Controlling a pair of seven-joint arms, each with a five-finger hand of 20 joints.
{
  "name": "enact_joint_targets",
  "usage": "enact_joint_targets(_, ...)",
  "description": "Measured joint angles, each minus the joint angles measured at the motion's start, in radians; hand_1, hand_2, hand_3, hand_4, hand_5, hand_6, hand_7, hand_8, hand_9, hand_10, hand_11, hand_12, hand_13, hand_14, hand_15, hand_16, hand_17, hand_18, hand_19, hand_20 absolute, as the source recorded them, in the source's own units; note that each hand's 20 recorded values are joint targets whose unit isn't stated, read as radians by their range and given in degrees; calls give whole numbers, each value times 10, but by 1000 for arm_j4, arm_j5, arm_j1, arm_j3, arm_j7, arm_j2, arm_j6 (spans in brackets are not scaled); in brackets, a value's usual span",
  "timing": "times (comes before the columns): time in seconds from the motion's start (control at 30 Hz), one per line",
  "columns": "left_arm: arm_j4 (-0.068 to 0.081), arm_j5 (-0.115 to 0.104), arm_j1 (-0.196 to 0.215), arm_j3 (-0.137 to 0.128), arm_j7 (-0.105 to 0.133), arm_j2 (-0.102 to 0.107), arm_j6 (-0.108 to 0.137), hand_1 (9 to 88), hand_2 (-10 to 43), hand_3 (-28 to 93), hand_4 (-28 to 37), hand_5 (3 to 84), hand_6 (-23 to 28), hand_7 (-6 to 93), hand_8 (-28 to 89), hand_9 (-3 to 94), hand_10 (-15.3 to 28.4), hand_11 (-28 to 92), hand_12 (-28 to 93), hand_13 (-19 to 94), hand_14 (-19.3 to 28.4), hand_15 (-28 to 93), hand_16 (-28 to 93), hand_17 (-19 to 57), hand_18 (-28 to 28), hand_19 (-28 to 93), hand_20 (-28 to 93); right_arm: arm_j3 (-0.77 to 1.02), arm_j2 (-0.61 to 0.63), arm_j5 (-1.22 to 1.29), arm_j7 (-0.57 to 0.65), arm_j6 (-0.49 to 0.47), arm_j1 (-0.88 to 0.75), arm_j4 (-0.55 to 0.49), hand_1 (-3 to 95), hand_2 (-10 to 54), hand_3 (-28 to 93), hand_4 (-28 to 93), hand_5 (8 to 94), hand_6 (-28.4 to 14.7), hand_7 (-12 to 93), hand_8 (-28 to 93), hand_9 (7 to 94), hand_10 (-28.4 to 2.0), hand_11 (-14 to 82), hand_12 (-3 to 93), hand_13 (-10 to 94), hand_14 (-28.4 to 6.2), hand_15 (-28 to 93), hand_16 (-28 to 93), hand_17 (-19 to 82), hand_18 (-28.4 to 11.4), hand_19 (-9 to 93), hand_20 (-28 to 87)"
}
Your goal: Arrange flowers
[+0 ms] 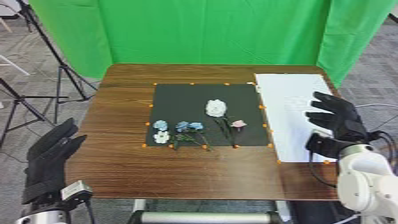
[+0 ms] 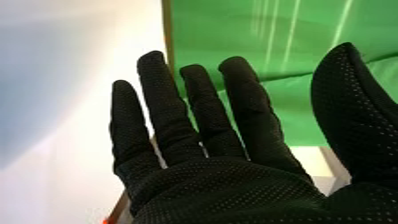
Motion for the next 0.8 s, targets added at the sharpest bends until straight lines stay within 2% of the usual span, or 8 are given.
enact_joint_targets(0.2, -1, 2, 0, 0, -3, -3, 3, 267, 28, 838, -172, 387, 84, 164, -113, 279, 158, 292, 52, 186, 230, 561, -163, -94, 213, 564, 26, 68, -57, -8, -8, -54, -30, 1, 212, 66, 871, -261, 421, -64, 186, -134, 375, -170, 151, 126, 268, -213, 409, 30, 32, -231, 539, 30)
enact_joint_targets(0.8, -5, 9, 1, -1, -12, -15, 5, 268, 29, 835, -173, 384, 84, 164, -113, 295, 170, 321, 62, 195, 242, 588, -152, -95, 213, 565, 31, 182, -231, -115, 1, -247, -41, 6, 217, 66, 871, -261, 420, -60, 193, -136, 385, -166, 158, 127, 285, -211, 421, 42, 27, -232, 538, 53)
